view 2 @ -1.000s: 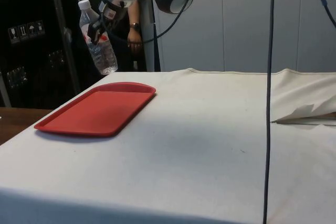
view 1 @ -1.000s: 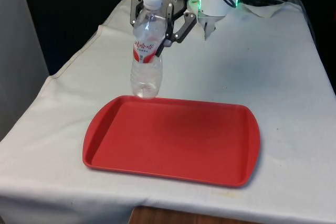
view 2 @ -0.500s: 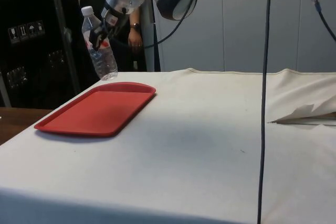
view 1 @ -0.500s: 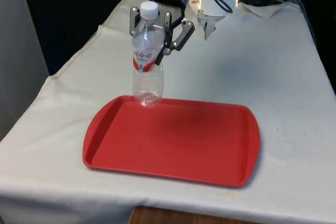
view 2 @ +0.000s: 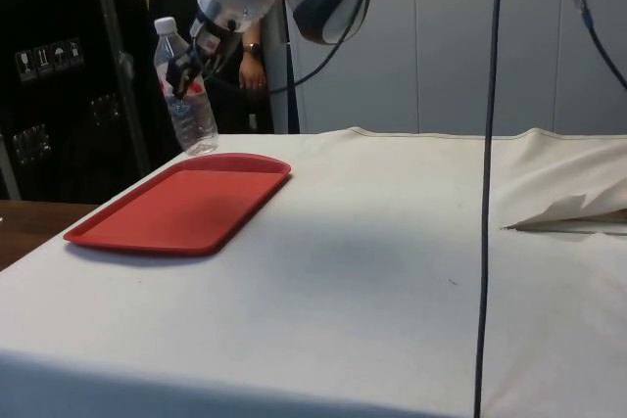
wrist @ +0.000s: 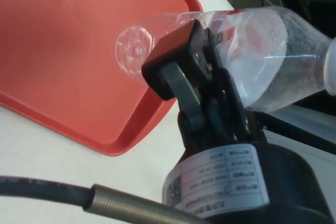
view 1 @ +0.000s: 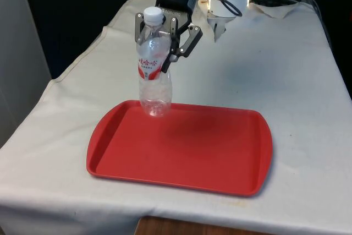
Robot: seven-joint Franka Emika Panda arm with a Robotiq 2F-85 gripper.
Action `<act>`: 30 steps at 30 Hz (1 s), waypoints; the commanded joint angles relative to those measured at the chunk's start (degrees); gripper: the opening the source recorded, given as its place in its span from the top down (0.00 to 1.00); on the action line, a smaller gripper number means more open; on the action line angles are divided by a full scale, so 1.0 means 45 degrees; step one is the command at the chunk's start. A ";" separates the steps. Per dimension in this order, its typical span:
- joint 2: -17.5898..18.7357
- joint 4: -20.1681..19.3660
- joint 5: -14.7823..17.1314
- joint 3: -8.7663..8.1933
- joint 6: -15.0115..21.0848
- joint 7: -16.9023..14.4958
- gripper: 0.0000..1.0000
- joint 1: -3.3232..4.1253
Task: Place the bottle upright on the tray.
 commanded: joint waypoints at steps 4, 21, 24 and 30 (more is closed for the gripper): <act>0.0229 0.0433 -0.0051 -0.0293 0.0357 0.0407 0.83 0.0102; 0.1120 0.1375 0.0191 -0.0280 0.0191 0.0942 0.83 0.0216; 0.1337 0.1630 0.0242 -0.0280 0.0127 0.1120 0.83 0.0255; 0.1630 0.1961 0.0255 -0.0280 0.0076 0.1375 0.83 0.0293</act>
